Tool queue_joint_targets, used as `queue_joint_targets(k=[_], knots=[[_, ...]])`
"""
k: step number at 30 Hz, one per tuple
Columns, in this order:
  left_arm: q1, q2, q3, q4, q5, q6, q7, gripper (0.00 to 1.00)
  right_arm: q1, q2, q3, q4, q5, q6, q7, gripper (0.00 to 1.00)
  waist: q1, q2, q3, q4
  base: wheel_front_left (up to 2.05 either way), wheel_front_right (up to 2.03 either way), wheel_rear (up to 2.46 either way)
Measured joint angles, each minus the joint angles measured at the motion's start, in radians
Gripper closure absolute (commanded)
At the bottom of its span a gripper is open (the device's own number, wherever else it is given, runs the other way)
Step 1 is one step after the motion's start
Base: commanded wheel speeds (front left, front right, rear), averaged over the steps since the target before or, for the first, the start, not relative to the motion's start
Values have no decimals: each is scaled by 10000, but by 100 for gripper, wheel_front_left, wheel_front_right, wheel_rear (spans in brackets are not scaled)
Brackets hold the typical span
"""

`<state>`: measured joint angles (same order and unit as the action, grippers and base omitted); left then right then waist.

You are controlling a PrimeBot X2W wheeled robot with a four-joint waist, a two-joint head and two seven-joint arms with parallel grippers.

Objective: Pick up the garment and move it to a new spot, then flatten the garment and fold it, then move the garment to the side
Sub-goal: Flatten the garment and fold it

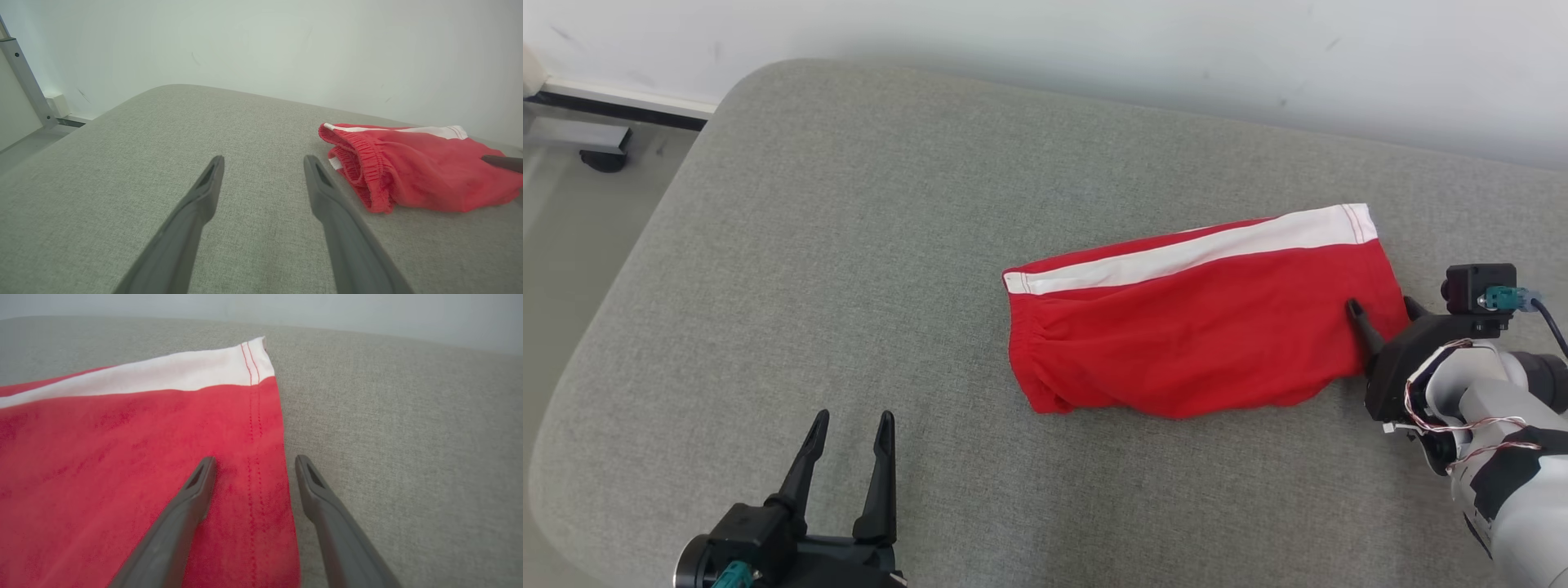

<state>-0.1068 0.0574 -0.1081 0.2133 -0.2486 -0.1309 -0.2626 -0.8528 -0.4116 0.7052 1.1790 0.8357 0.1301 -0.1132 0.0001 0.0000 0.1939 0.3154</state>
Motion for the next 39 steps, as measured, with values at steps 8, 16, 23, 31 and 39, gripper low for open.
queue_joint_targets(k=[8,16,23,31,39], knots=[[-177,-25,-77,33,-81,0,0,0,4,123,-94,188,570,0,593,100,0,0,161,162,0,0,0],[-119,-36,84,186,-82,0,0,0,329,150,12,-301,980,4,401,100,0,0,35,109,0,0,0],[295,44,2,347,-81,0,0,0,1208,-109,639,-1505,1149,4,-6,100,-1,0,-472,-283,0,0,0],[546,207,-134,431,-84,-2,0,0,2915,-905,453,-3413,2535,4,-510,100,-1,0,-1077,-923,0,0,0],[880,249,-79,408,-102,-2,0,0,4935,-1538,121,-4801,3331,4,-635,100,-1,0,-1399,-1695,0,0,0]])
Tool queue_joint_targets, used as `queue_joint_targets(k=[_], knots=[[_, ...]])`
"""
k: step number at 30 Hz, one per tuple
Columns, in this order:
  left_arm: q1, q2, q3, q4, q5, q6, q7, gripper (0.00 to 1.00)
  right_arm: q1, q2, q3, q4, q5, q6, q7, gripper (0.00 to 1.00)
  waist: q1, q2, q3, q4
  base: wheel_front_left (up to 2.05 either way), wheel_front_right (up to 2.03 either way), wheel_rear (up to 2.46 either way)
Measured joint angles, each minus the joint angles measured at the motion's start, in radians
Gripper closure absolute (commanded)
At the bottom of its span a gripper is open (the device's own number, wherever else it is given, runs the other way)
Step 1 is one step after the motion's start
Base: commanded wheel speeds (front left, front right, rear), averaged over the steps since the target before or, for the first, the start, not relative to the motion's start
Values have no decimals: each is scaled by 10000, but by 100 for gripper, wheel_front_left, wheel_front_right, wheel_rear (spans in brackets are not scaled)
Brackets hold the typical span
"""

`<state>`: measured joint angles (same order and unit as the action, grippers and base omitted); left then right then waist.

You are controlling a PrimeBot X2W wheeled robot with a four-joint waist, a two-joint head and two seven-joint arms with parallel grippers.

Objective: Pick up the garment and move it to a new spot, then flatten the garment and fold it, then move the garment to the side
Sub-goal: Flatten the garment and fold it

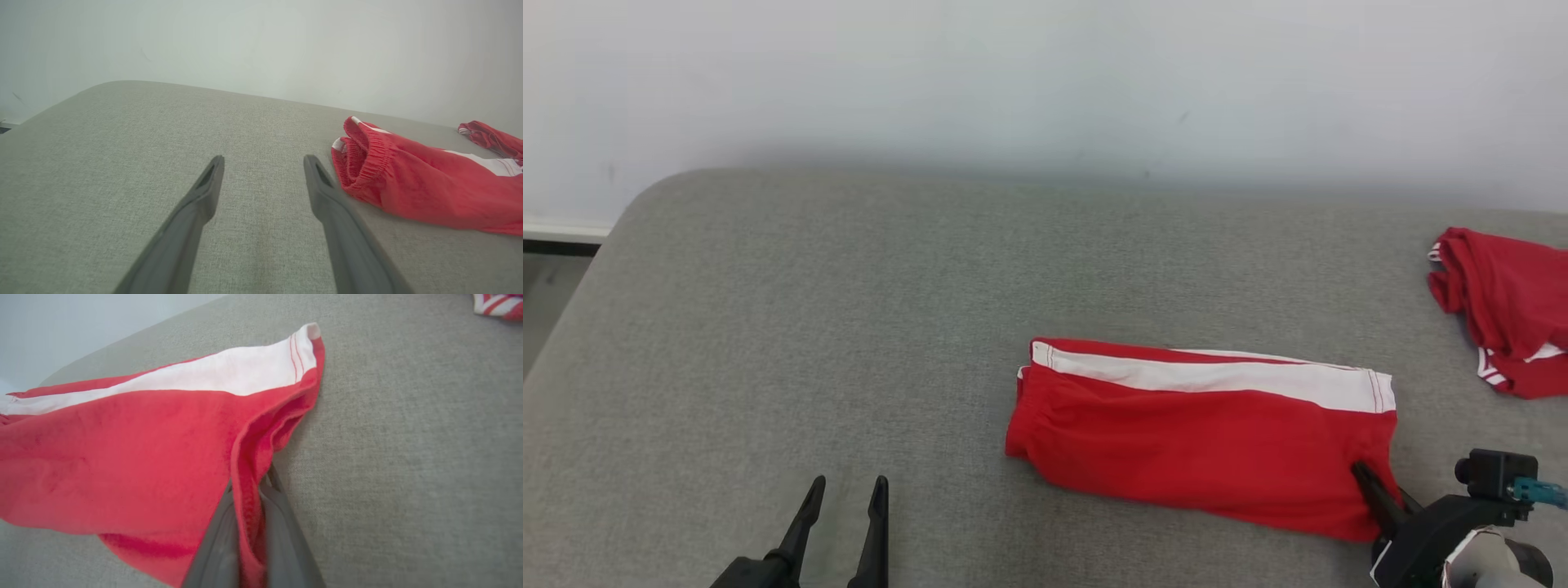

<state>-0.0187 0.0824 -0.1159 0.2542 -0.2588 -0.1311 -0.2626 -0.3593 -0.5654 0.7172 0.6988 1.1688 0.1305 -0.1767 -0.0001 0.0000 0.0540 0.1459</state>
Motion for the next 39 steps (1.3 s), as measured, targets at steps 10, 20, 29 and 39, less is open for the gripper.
queue_joint_targets(k=[10,20,29,39], knots=[[51,52,190,-75,-69,0,0,0,291,205,-483,56,-445,0,-128,0,-1,0,-226,-409,0,0,0],[614,-36,1068,-715,495,0,0,0,119,577,-1164,941,-1804,0,-617,0,0,0,-524,-610,0,0,0],[814,-109,1218,-736,784,0,0,0,-155,1260,-1503,2027,-2470,0,-497,0,0,0,-624,-522,0,0,0],[815,-123,1137,-568,802,0,0,0,-770,1651,-1534,3271,-2784,0,81,0,1,0,-605,-311,0,0,0]])
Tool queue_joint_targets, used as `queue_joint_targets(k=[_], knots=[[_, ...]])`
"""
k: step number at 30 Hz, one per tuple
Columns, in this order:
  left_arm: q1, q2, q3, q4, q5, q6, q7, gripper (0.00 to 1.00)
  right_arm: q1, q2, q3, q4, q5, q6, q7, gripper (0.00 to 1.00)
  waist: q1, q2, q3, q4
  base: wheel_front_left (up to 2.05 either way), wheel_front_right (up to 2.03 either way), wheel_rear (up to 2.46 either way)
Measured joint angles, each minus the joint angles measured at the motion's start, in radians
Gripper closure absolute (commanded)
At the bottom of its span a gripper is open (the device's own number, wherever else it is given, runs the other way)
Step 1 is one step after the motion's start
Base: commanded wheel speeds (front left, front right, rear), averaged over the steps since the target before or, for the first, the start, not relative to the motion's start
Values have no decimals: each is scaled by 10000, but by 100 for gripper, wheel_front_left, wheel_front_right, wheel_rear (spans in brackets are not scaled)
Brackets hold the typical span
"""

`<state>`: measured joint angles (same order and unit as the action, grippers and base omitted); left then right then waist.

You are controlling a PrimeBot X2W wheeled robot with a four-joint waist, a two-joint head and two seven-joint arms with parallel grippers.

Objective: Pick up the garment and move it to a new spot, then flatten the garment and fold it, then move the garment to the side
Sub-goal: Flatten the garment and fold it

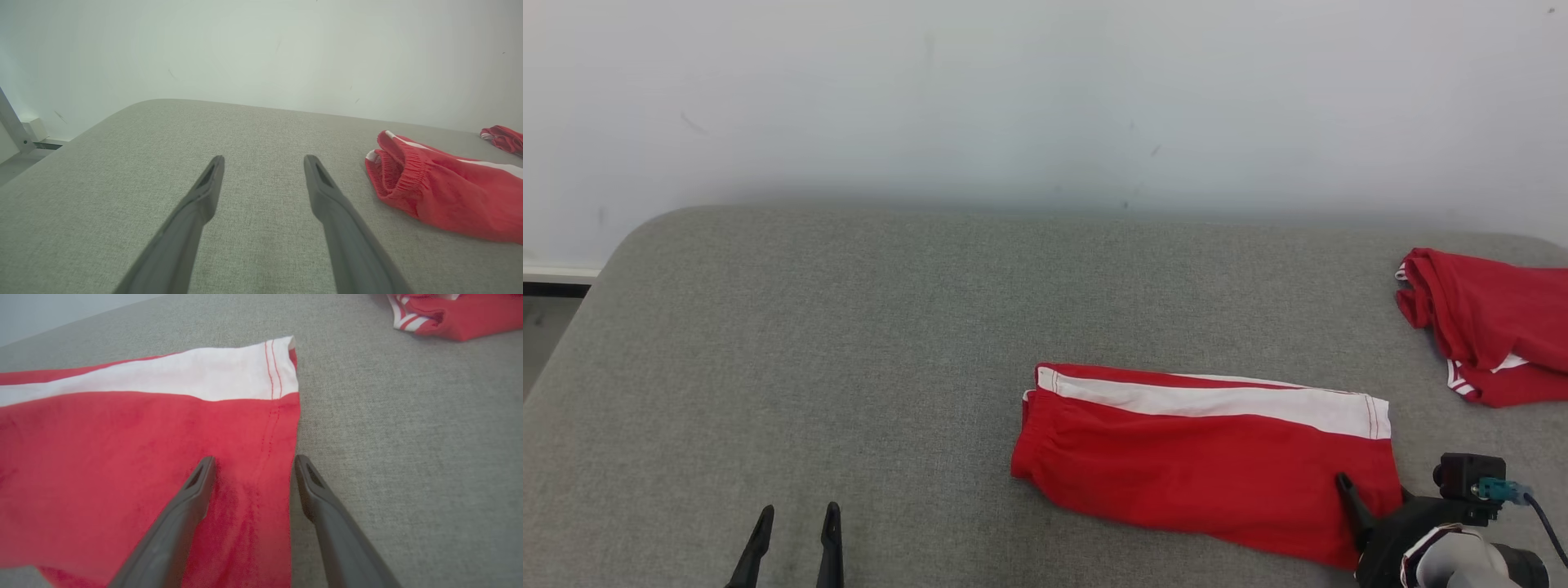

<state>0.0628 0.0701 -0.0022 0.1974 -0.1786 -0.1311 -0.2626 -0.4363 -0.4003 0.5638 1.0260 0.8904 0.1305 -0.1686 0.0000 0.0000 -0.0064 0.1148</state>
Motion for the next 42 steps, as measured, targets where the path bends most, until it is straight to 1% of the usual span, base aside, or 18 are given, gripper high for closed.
queue_joint_targets(k=[8,9,10,11,12,13,19,21,25,28,33,42], knots=[[-20,-23,-59,63,-33,0,0,0,-431,282,6,545,144,0,460,0,0,0,131,103,0,0,0],[-25,-27,-82,73,-46,0,0,0,-472,341,-44,573,280,-2,537,7,0,0,143,117,0,0,0],[-35,-31,-90,86,-59,0,0,0,-507,384,-82,585,410,-2,569,56,0,0,155,129,0,0,0],[-43,-31,-90,100,-59,0,0,0,-540,412,-119,598,502,-2,635,69,0,0,164,139,0,0,0],[-51,-31,-88,107,-59,0,0,0,-565,424,-138,633,575,-2,675,92,0,0,164,144,0,0,0],[-58,-31,-82,123,-61,0,0,0,-577,422,-130,665,602,-2,725,100,0,0,158,149,0,0,0],[-62,-38,-58,196,-75,0,0,0,-571,307,-100,794,805,19,725,100,0,0,67,129,0,0,0],[-60,-46,-44,207,-86,0,0,0,-557,92,-169,849,966,17,639,100,0,0,39,97,0,0,0],[-59,-63,-71,240,-115,0,0,0,-476,-537,-213,884,1057,15,535,100,0,1,-8,33,0,0,0],[-55,-69,-71,240,-136,0,0,0,-428,-732,-130,736,1057,15,491,100,0,1,-33,-38,0,0,0],[-33,-82,-144,249,-151,0,0,0,-422,-915,-134,58,1193,15,180,100,0,1,-47,-163,0,0,0],[-34,-81,-255,330,-163,0,0,0,-393,-974,151,-1854,1266,15,125,100,0,1,-84,-223,0,0,0]])
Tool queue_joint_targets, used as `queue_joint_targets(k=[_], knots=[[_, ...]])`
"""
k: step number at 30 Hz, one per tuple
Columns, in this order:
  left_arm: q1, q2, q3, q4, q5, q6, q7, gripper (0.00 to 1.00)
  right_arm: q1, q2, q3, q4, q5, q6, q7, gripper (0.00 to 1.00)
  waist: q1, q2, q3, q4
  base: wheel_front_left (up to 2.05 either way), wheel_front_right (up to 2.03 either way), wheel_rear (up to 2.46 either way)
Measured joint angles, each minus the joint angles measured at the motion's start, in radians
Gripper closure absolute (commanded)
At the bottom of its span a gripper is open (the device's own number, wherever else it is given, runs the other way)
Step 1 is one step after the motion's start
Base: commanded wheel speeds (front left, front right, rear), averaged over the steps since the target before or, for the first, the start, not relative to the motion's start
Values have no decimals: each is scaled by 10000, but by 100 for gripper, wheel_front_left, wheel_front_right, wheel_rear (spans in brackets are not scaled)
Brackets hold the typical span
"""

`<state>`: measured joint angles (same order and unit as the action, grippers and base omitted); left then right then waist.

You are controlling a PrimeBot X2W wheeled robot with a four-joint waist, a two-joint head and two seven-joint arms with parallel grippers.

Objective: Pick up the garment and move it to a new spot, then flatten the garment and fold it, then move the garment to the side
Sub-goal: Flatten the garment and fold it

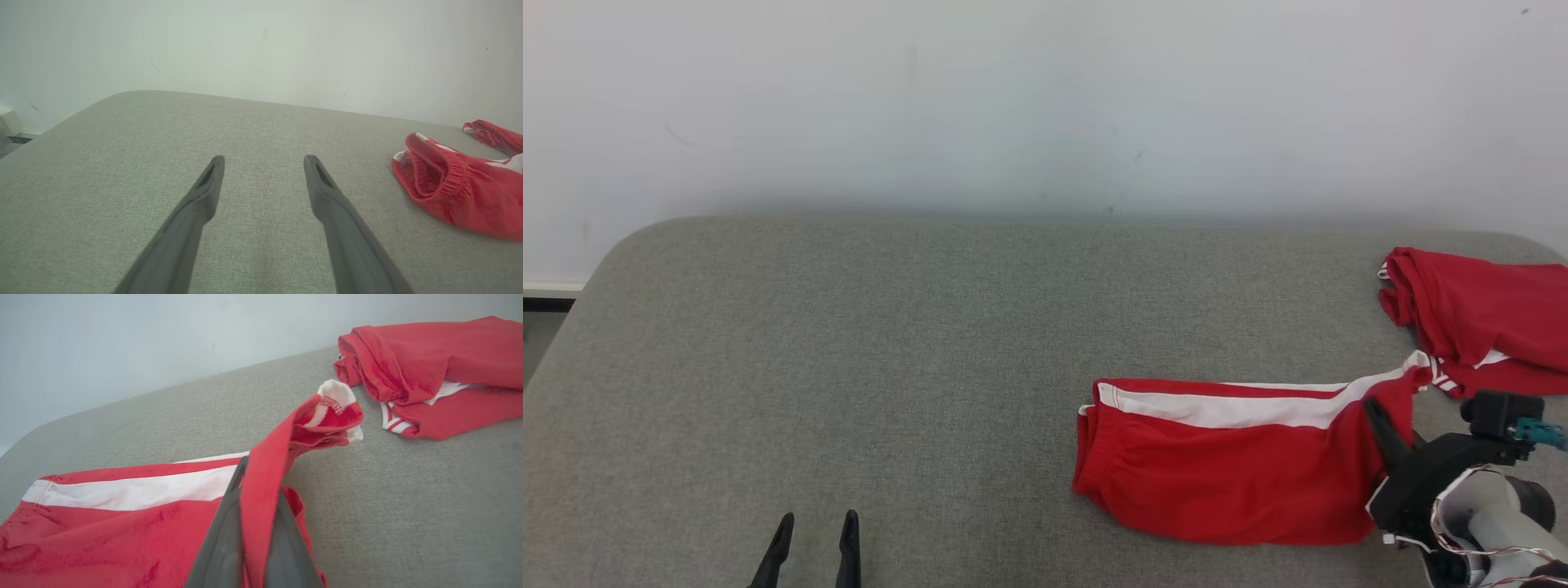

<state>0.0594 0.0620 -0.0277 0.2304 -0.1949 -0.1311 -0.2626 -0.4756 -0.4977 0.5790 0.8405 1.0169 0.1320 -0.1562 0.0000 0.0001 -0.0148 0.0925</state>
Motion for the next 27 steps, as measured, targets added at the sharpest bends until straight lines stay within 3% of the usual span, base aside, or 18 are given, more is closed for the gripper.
queue_joint_targets(k=[7,12,27], knots=[[-14,-6,-221,65,-15,0,0,0,109,550,272,-1258,-261,-2,165,100,0,0,-30,154,0,0,0],[-38,12,-393,142,-96,0,0,0,131,1394,384,-1737,-570,-2,428,100,0,0,-50,344,0,0,0],[-218,56,-564,232,-255,0,0,0,7,3033,385,-1273,-1248,0,943,100,0,0,195,853,0,0,0]])
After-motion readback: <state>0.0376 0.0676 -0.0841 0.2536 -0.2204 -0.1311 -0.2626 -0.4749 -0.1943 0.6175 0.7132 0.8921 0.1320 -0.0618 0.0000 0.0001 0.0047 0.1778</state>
